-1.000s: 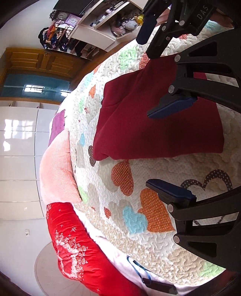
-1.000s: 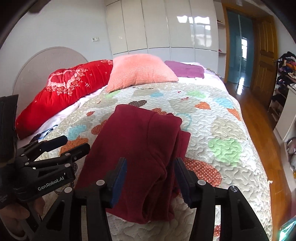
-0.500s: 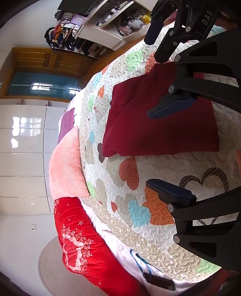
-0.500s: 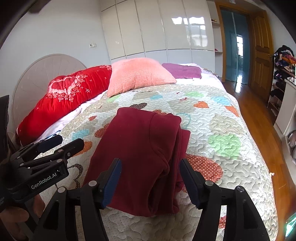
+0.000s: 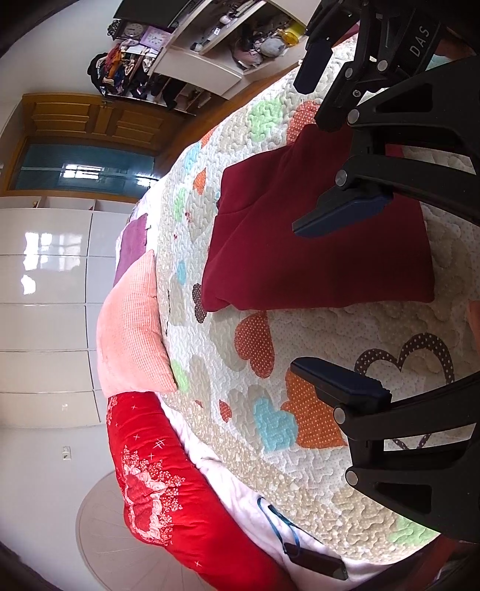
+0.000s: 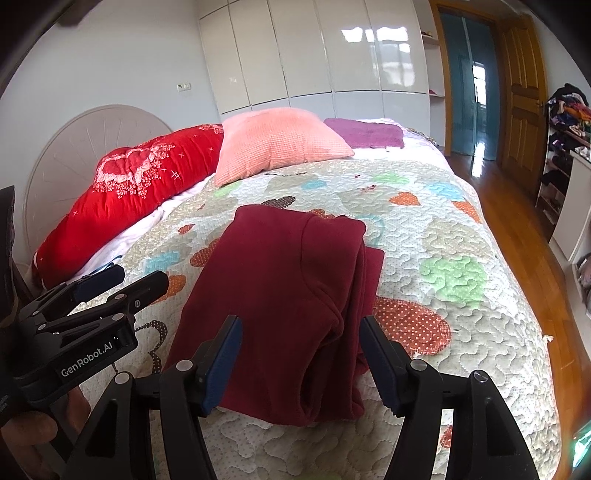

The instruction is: Fold small clothes

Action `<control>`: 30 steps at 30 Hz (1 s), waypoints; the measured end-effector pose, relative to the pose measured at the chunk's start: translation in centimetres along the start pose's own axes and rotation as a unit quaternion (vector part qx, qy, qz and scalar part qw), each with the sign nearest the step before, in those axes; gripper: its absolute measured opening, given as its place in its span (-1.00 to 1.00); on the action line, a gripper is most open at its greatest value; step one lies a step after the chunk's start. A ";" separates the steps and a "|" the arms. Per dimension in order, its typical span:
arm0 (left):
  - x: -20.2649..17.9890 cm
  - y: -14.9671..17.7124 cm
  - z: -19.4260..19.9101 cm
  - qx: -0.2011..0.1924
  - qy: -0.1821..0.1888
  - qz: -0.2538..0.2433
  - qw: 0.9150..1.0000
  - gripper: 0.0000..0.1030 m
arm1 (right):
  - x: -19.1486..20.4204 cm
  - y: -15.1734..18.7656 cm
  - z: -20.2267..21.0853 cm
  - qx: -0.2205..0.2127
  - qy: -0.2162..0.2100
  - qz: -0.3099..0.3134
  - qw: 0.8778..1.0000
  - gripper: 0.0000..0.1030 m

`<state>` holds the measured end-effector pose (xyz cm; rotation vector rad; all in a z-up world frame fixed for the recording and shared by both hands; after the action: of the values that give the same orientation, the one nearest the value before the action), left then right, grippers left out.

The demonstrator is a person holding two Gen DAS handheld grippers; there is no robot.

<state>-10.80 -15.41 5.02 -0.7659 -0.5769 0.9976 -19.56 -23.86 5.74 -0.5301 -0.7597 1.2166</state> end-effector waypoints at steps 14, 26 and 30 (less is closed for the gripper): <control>-0.3 0.2 -0.6 0.005 -0.002 -0.007 1.000 0.31 | -0.1 0.5 -0.8 0.010 -0.006 -0.001 1.000 0.23; -0.2 0.7 -1.2 0.011 0.004 -0.005 1.000 0.31 | -0.3 1.0 -1.6 0.022 -0.005 -0.004 1.000 0.23; -0.2 0.8 -1.5 0.007 0.002 -0.011 1.000 0.31 | -0.4 1.2 -1.8 0.027 -0.007 -0.006 1.000 0.23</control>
<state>-10.25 -15.78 3.47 -0.7469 -0.5740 0.9786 -18.98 -23.84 3.61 -0.4731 -0.7384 1.2267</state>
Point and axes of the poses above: each gripper's, at about its wrist camera, not at the fingertips, and z roughly against the way its jaws point, x to its left, y to its underside, the point moved 10 cm from there along -z, roughly the way its jaws point, and after that the axes turned 7 degrees about -z, right-handed, at the moved point
